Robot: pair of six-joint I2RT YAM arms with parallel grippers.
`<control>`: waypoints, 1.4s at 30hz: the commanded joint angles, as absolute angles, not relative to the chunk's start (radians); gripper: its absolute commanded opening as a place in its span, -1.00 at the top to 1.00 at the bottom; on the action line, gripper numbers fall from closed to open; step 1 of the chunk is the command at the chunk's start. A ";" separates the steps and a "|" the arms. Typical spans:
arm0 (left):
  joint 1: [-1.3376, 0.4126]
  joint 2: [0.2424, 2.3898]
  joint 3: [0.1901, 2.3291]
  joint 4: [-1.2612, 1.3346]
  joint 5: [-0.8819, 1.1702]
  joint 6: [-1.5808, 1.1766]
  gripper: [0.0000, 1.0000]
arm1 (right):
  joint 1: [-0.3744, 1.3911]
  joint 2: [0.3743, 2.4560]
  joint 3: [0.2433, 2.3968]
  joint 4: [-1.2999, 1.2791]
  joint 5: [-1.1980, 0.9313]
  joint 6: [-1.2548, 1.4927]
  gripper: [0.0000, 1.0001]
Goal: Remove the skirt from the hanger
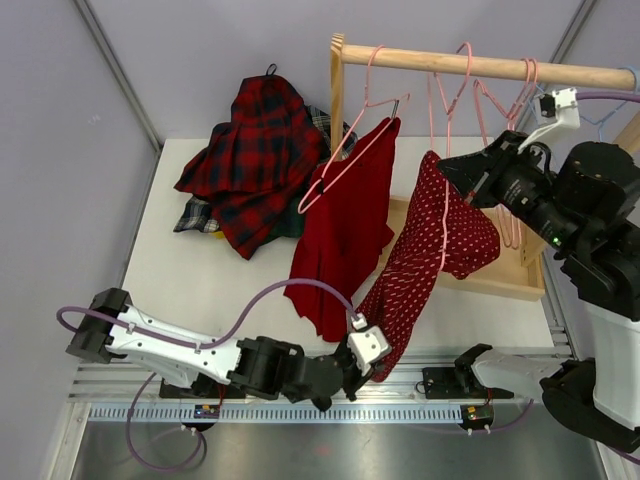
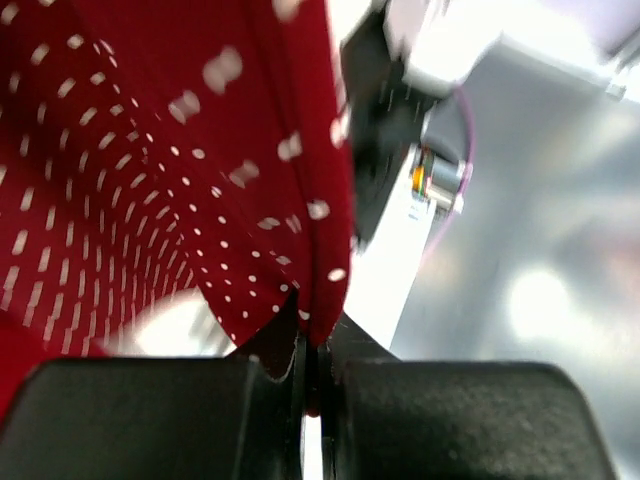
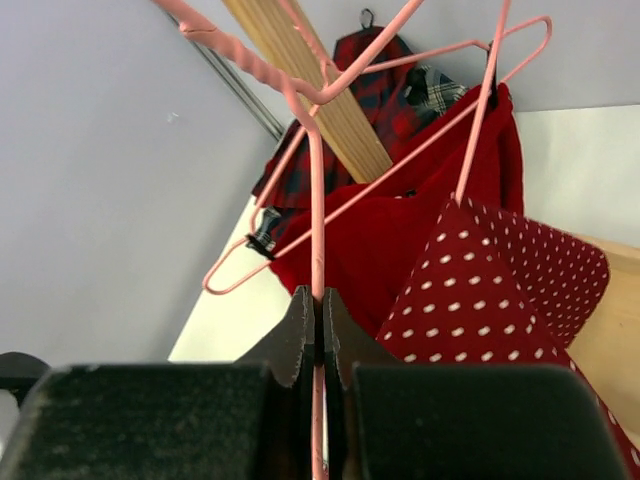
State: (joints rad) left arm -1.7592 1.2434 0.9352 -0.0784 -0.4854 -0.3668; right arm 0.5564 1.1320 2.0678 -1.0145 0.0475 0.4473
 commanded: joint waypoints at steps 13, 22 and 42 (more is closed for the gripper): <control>-1.868 1.181 0.810 -0.363 -0.630 -0.653 1.00 | 0.557 1.158 1.948 -0.684 0.351 0.426 1.00; -1.922 1.161 0.825 -0.485 -0.652 -0.761 1.00 | 0.440 1.252 1.965 -0.703 0.253 0.489 1.00; -1.712 1.177 1.733 -0.895 -1.078 -0.076 1.00 | 0.314 1.077 1.566 -0.681 0.077 0.624 1.00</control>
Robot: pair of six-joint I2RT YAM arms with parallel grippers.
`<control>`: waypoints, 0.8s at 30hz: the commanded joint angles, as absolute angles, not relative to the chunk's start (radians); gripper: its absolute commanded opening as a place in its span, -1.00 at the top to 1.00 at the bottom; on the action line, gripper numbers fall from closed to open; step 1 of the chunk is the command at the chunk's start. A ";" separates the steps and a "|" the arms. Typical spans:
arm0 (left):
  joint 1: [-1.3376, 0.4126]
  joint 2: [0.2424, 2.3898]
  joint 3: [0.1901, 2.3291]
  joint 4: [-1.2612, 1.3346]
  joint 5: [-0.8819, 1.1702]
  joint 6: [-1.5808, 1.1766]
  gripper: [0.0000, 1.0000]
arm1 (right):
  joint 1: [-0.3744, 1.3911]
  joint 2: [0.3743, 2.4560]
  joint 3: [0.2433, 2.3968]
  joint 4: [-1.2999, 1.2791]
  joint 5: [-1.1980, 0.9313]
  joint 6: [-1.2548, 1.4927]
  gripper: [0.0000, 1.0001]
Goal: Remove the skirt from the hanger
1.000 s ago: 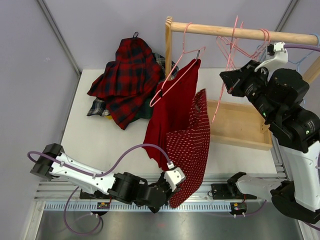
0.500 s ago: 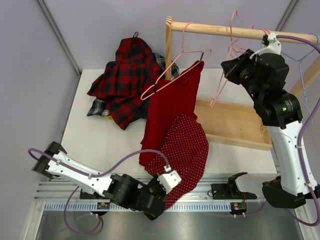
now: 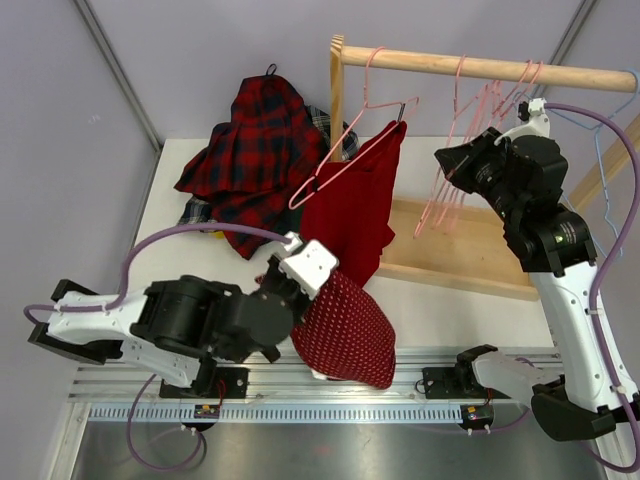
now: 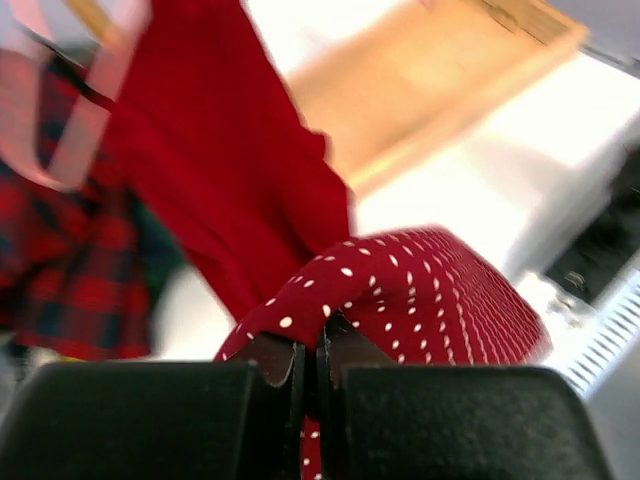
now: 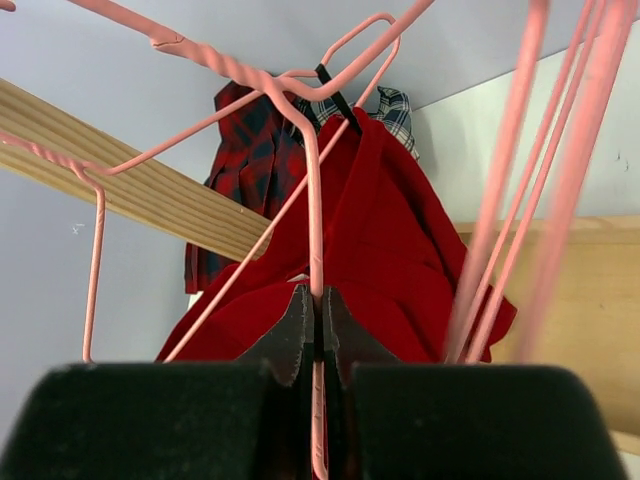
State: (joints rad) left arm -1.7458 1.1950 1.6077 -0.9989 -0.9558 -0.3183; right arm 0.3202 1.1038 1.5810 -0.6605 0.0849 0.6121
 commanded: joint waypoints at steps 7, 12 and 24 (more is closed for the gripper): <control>-1.334 1.176 1.903 -0.634 -0.898 0.250 1.00 | 0.316 1.049 1.537 -0.707 0.080 0.609 -0.27; -1.045 1.253 2.046 -0.508 -0.786 0.359 1.00 | 0.316 1.003 1.513 -0.732 0.106 0.581 -0.49; -0.387 1.667 2.457 -0.382 -0.162 0.048 1.00 | 0.314 0.821 1.473 -0.681 0.014 0.535 -0.47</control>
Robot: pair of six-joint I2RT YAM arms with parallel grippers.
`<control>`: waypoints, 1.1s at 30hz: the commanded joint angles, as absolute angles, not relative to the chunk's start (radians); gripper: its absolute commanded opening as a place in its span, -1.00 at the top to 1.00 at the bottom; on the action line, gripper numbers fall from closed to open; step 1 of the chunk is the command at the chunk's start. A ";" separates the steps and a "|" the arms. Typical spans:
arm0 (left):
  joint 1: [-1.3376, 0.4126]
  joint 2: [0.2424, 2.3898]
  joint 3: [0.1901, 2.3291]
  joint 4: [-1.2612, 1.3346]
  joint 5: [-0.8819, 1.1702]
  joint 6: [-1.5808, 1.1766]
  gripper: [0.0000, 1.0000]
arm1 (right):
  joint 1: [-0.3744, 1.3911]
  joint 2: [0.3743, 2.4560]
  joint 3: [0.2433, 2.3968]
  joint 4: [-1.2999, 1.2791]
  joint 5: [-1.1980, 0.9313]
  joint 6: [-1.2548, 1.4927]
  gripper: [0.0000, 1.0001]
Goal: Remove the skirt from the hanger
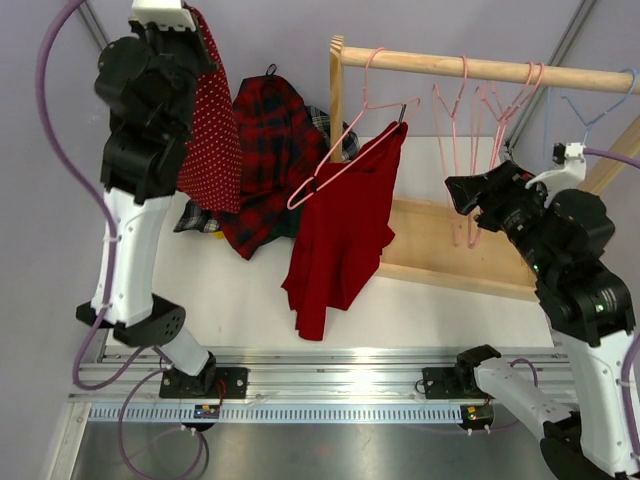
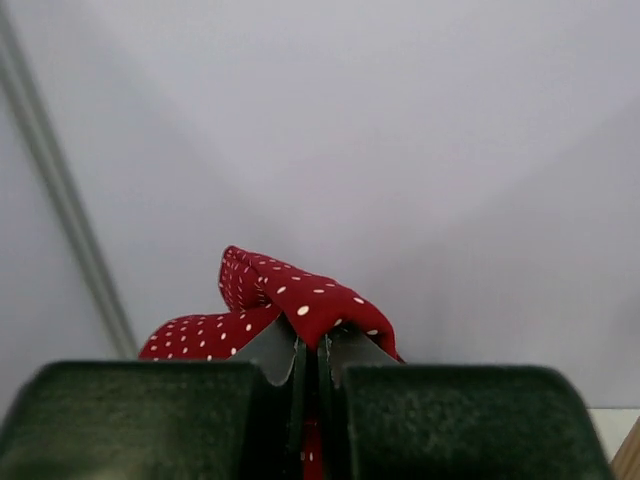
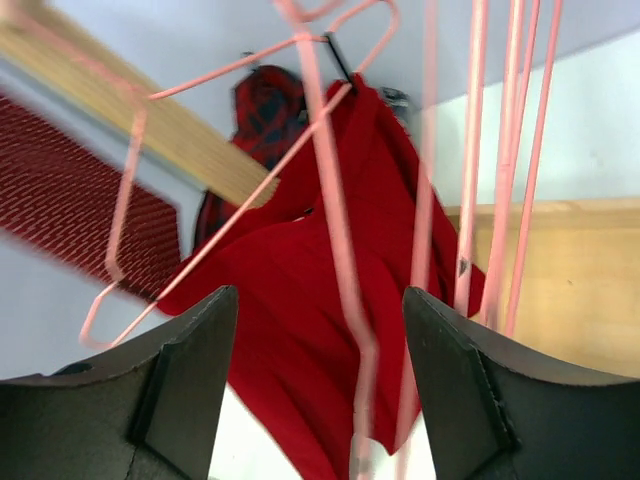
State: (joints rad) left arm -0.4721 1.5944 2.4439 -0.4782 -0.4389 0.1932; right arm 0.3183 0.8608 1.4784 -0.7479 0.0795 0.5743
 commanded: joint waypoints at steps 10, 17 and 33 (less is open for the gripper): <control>-0.252 1.951 2.149 -0.331 -0.080 -0.198 -0.92 | 0.314 0.850 1.526 -0.520 -0.596 0.483 -0.36; -0.262 1.645 1.610 -0.158 -0.080 -0.290 -0.98 | 0.314 0.980 1.612 -0.537 -0.577 0.514 -0.18; -0.672 1.230 1.379 -0.293 -0.189 -0.206 -0.98 | 0.445 1.226 1.628 -0.377 -0.430 0.592 -0.15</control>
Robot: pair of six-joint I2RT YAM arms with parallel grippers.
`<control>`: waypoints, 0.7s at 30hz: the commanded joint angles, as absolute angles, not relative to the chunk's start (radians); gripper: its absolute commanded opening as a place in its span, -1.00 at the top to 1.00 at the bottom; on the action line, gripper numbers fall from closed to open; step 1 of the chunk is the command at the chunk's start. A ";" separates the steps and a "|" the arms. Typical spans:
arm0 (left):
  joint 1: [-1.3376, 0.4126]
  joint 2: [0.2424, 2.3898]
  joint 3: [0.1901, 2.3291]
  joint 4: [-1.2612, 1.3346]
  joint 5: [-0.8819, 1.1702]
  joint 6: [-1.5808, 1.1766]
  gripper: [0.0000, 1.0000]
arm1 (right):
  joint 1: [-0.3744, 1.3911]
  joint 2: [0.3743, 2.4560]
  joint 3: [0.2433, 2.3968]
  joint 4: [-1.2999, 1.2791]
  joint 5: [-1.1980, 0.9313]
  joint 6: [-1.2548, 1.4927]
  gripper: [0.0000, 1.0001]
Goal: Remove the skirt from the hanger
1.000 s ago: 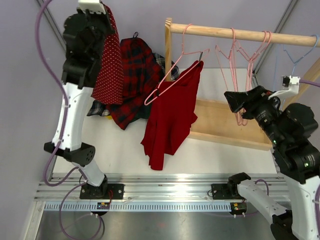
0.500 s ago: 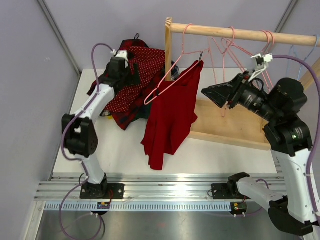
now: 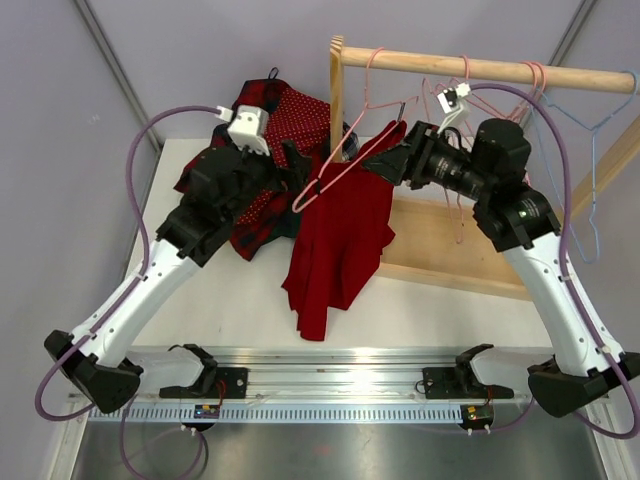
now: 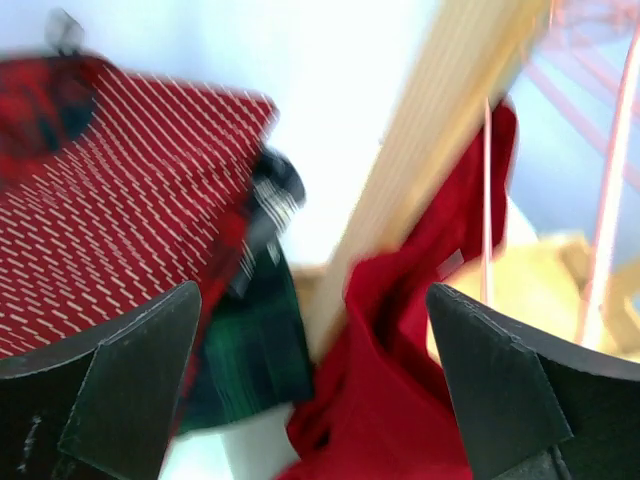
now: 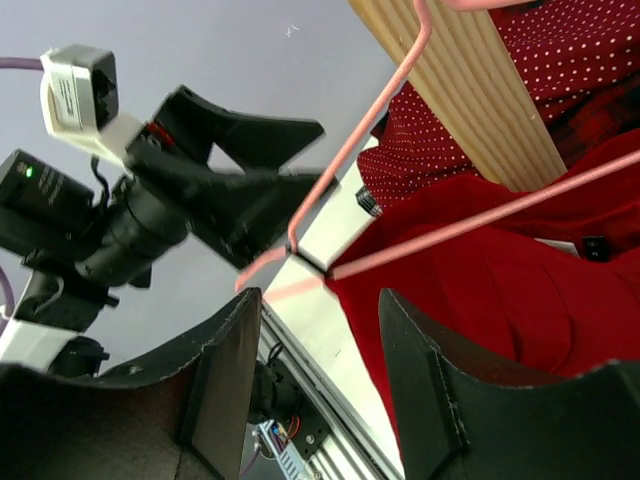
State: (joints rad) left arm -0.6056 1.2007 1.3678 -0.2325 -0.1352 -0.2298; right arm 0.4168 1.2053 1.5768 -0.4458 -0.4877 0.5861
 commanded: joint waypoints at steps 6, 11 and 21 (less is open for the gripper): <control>-0.850 1.195 1.338 -0.295 -0.294 -0.221 -0.98 | 0.479 1.292 1.670 -0.328 -0.376 0.620 -0.15; -0.946 1.186 1.308 -0.285 -0.356 -0.232 -0.98 | 0.512 1.341 1.718 -0.314 -0.345 0.630 -0.13; -1.026 1.175 1.324 -0.298 -0.393 -0.212 -0.98 | 0.535 1.350 1.689 -0.302 -0.315 0.638 1.00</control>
